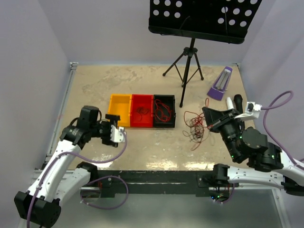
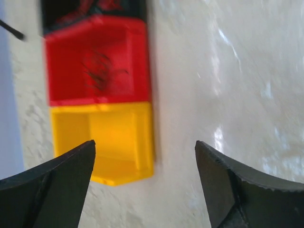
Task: Untangle the cables
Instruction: Untie the cable.
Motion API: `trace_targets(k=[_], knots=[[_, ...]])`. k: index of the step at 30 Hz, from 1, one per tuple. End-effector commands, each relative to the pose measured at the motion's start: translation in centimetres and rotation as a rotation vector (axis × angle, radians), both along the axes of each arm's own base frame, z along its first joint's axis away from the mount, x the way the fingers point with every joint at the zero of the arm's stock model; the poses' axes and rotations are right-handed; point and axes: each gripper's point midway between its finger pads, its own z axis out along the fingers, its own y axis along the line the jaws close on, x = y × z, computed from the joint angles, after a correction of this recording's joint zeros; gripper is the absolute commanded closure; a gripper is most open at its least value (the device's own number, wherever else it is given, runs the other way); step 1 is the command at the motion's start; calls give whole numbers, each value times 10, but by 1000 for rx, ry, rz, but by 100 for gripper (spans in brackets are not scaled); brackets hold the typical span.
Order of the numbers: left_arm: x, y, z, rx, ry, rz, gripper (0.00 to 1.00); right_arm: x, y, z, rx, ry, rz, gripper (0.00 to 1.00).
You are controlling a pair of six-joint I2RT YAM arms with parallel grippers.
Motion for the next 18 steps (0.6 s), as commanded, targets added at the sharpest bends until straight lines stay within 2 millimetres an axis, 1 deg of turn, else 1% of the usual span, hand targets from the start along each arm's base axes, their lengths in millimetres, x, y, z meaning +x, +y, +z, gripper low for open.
trace_targets(k=[1, 2, 4, 6, 9, 10, 12, 13, 18], knots=[[-16, -62, 99, -413, 16, -155, 1, -2, 29, 9, 30, -25, 78, 100], [-20, -70, 112, -470, 20, -188, 0, -2, 34, 12, 36, -37, 91, 100], [-30, -82, 129, -569, 63, -244, 0, -2, 47, 16, 48, -55, 122, 100], [-36, -91, 140, -636, 115, -279, 0, -3, 64, 20, 60, -70, 162, 100], [-36, -103, 148, -678, 130, -323, 0, -4, 95, 20, 60, -82, 226, 100], [-38, -106, 152, -685, 118, -351, 0, -4, 108, 17, 51, -80, 244, 100], [-45, -115, 158, -694, 96, -415, 0, -5, 125, 17, 47, -83, 278, 100], [-49, -118, 161, -698, 72, -445, 0, -5, 132, 16, 44, -84, 290, 100], [-70, -138, 162, -680, -20, -588, 4, -5, 157, 23, 68, -108, 329, 100]])
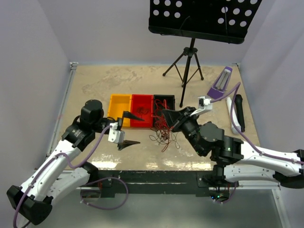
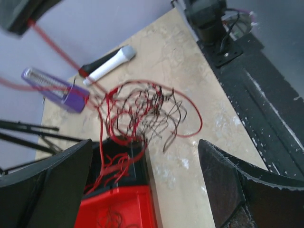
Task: Untangle the cables
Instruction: Untie the cable.
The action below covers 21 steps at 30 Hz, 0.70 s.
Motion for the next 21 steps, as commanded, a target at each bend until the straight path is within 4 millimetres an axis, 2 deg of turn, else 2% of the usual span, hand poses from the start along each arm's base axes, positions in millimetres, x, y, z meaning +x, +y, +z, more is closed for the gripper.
trace_targets(k=[1, 5, 10, 13, 16, 19, 21], knots=[[-22, -21, 15, -63, -130, -145, 6, -6, 17, 35, 121, -50, 67, 100], [-39, -33, -1, -4, -128, -218, 20, -6, 26, 39, 136, -58, 84, 100], [-43, -35, -17, 37, -111, -222, 40, -8, 32, 42, 146, -64, 102, 100], [-38, -37, -23, 40, -112, -195, 42, -10, 36, 45, 154, -69, 124, 100], [-38, -35, -32, 58, -182, -208, 38, -13, 38, 48, 166, -72, 145, 100], [-38, -34, -40, 66, -277, -215, 29, -15, 42, 50, 169, -74, 161, 100], [-35, -34, -39, 51, -361, -210, 29, -17, 46, 52, 175, -74, 177, 100]])
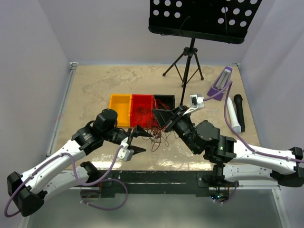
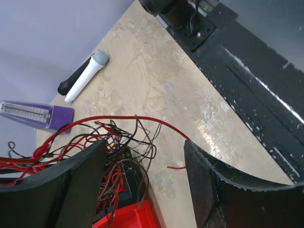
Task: Untangle the cables
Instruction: Untie the cable.
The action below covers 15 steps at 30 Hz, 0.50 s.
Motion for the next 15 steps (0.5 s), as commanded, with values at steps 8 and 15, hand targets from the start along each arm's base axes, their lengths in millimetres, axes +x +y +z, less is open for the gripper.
trace_targets(k=[8, 15], knots=[[-8, 0, 11, -179, -516, -126, 51, -9, 16, 37, 108, -30, 74, 100], [-7, 4, 0, -190, -684, -152, 74, -11, 20, 35, 116, -21, 93, 100]])
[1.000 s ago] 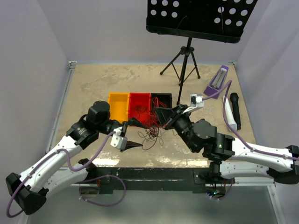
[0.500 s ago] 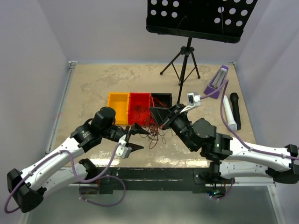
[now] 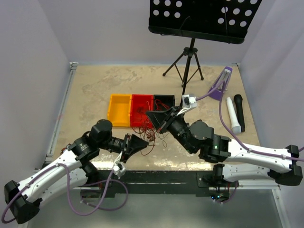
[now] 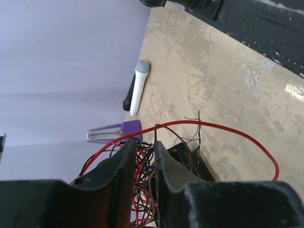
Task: Untangle the cables
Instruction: Untie the cable.
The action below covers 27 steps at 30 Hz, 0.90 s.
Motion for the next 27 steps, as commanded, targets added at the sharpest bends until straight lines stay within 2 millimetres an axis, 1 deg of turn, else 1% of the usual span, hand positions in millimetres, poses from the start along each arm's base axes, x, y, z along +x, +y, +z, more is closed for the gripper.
trace_targets(k=[1, 4, 6, 8, 11, 14, 20, 22, 24, 26, 27], knots=[[0, -4, 9, -50, -162, -47, 78, -7, -3, 38, 126, -17, 30, 100], [1, -3, 9, -57, -161, -37, 100, -7, -3, 39, 129, -17, 34, 100], [1, -4, 14, -68, -127, -23, 100, -6, -5, 39, 129, -14, 24, 100], [4, -3, 14, -52, -93, -1, 100, -6, -10, 41, 129, -12, 17, 100], [6, 1, 10, -8, -5, 43, 100, 1, -28, 43, 115, -9, -50, 100], [4, 7, -1, 55, 99, 81, 100, 10, -61, 46, 94, -5, -160, 100], [-8, 27, -41, 201, 247, 134, 100, 16, -138, 53, 76, 14, -341, 100], [-10, 33, -54, 237, 263, 152, 100, 15, -157, 55, 86, 28, -370, 100], [-10, 36, -59, 232, 258, 165, 100, 12, -164, 56, 96, 24, -358, 100], [-6, 30, -47, 160, 240, 175, 100, 10, -158, 53, 90, 26, -329, 100], [-3, 27, -38, 115, 215, 176, 76, 9, -151, 49, 80, 31, -310, 100]])
